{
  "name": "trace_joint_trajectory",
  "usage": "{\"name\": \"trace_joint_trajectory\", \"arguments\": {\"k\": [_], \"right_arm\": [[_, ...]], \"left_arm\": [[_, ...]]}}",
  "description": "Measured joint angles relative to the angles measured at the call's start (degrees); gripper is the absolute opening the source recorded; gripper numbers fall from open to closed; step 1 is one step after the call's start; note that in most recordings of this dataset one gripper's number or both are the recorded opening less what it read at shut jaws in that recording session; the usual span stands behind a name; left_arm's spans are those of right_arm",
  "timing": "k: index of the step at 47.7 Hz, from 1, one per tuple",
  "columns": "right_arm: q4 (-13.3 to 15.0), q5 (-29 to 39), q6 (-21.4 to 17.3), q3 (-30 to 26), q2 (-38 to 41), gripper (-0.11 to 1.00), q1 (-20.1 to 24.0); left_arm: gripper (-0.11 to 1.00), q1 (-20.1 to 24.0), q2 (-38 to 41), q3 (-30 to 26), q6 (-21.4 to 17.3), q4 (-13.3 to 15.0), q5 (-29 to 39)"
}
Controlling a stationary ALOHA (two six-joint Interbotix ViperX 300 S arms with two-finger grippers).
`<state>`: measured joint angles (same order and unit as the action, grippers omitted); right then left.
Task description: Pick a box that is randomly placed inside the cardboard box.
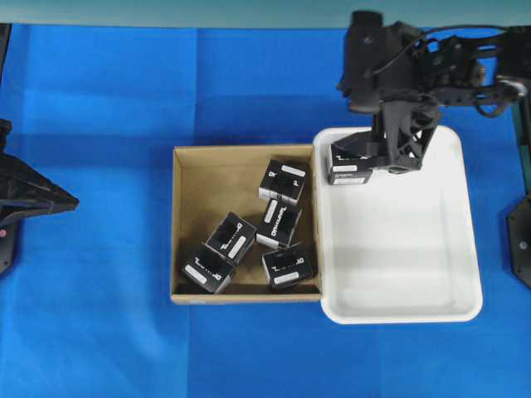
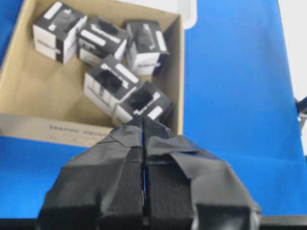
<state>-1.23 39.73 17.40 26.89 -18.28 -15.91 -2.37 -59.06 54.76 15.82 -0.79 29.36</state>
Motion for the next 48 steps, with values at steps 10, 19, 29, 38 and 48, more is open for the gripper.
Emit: {"name": "trace_joint_trajectory", "arguments": {"k": [10,19,29,38,48], "right_arm": [[-0.79,-5.54,-2.11,0.62,-3.52,0.98,1.23],[-1.14,-9.93,-6.06,3.16,-6.06,0.98,1.85],[-1.14,-16.61,-8.35,6.68,-9.93,0.98,2.9],[-1.14,-23.29,-8.61,9.93,-13.89,0.98,4.13],[-1.23,-28.04,-9.05,12.66,-17.23,0.98,5.89]], "left_arm": [[-0.07,0.09,0.0,0.26,0.0,0.0,-0.09],[-0.07,0.18,0.0,0.35,0.0,0.0,0.0],[-0.07,0.18,-0.09,0.62,0.0,0.0,-0.09],[-0.07,0.09,-0.09,0.7,-0.09,0.0,-0.18],[-0.07,0.44,-0.26,0.97,-0.79,0.0,-0.09]]}}
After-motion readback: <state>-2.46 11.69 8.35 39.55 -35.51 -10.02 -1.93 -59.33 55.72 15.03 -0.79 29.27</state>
